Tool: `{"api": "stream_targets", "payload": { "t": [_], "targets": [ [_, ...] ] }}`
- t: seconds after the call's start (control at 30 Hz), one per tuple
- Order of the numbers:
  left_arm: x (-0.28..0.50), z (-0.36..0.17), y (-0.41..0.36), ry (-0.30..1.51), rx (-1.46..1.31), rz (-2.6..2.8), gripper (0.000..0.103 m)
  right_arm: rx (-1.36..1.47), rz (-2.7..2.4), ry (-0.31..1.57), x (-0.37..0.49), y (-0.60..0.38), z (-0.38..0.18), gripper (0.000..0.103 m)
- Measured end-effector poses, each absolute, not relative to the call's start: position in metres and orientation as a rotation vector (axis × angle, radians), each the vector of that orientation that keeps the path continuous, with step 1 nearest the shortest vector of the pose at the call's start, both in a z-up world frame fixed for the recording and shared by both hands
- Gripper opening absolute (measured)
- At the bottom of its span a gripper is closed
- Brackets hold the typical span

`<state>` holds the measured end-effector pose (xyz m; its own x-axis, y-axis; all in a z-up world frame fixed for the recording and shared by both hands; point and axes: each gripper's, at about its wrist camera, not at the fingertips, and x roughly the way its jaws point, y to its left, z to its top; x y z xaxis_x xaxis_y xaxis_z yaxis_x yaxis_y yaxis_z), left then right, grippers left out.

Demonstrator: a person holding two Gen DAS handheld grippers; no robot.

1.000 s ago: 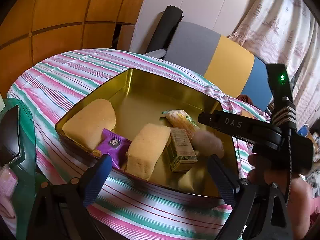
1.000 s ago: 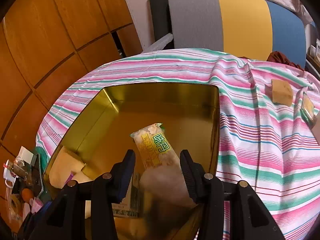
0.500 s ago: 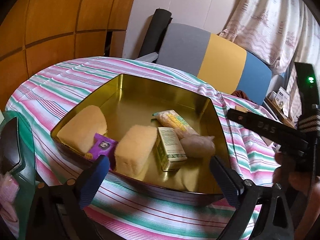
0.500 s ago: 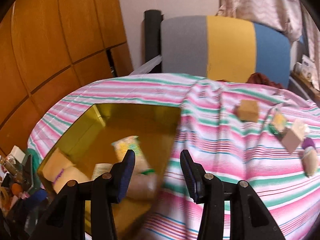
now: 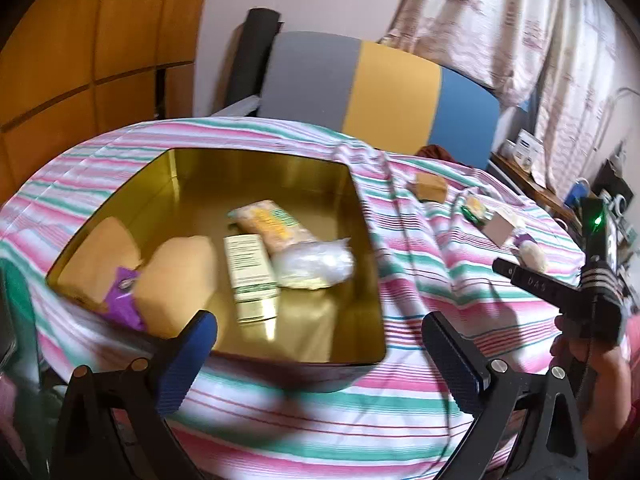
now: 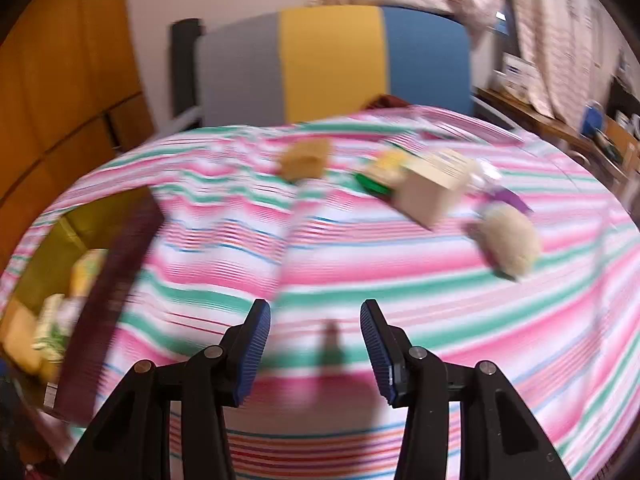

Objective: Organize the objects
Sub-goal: 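Move the right tool to the beige knitted pouch and grasp it, then grasp the white box with the left tool while the right tool holds the knitted pouch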

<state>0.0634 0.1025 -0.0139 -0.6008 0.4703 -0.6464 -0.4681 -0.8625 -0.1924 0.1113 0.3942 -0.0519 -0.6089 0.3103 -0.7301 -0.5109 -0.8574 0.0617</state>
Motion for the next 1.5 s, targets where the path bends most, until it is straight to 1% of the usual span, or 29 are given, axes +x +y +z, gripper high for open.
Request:
{"api": "stream_targets", "payload": {
  "t": [0.1, 0.33, 0.5, 0.6, 0.7, 0.87, 0.9, 0.93, 1.0, 1.23, 1.5],
  "targets": [
    [0.067, -0.010, 0.116, 0.030, -0.959, 2.399, 0.103, -1.007, 2.363, 0.430, 0.129, 0.427, -0.060, 0.049],
    [0.075, -0.005, 0.150, 0.110, -0.929, 2.332, 0.103, -0.905, 2.230, 0.501, 0.151, 0.504, -0.056, 0.067],
    [0.080, -0.007, 0.167, 0.149, -0.940, 2.296, 0.103, -0.903, 2.260, 0.446, 0.140, 0.536, -0.047, 0.069],
    [0.082, -0.007, 0.173, 0.165, -0.943, 2.282, 0.103, -0.911, 2.256, 0.378, 0.130, 0.548, -0.050, 0.069],
    [0.086, -0.007, 0.179, 0.189, -0.937, 2.274, 0.103, -0.925, 2.248, 0.377, 0.124, 0.561, -0.059, 0.069],
    [0.086, -0.008, 0.190, 0.213, -0.941, 2.262, 0.103, -0.950, 2.316, 0.499, 0.121, 0.575, -0.072, 0.069],
    [0.086, -0.009, 0.193, 0.215, -0.944, 2.257, 0.103, -0.956, 2.317, 0.500, 0.121, 0.575, -0.074, 0.066],
    [0.085, -0.009, 0.198, 0.220, -0.949, 2.250, 0.103, -0.958, 2.312, 0.498, 0.121, 0.574, -0.075, 0.059],
    [0.084, -0.010, 0.207, 0.228, -0.953, 2.238, 0.103, -0.940, 2.319, 0.509, 0.124, 0.574, -0.076, 0.057],
    [0.074, -0.008, 0.261, 0.246, -0.938, 2.175, 0.103, -0.856, 2.249, 0.573, 0.143, 0.574, -0.077, 0.056],
    [0.057, -0.012, 0.352, 0.359, -0.927, 2.092, 0.103, -0.770, 2.139, 0.614, 0.165, 0.580, -0.078, 0.056]
  ]
}}
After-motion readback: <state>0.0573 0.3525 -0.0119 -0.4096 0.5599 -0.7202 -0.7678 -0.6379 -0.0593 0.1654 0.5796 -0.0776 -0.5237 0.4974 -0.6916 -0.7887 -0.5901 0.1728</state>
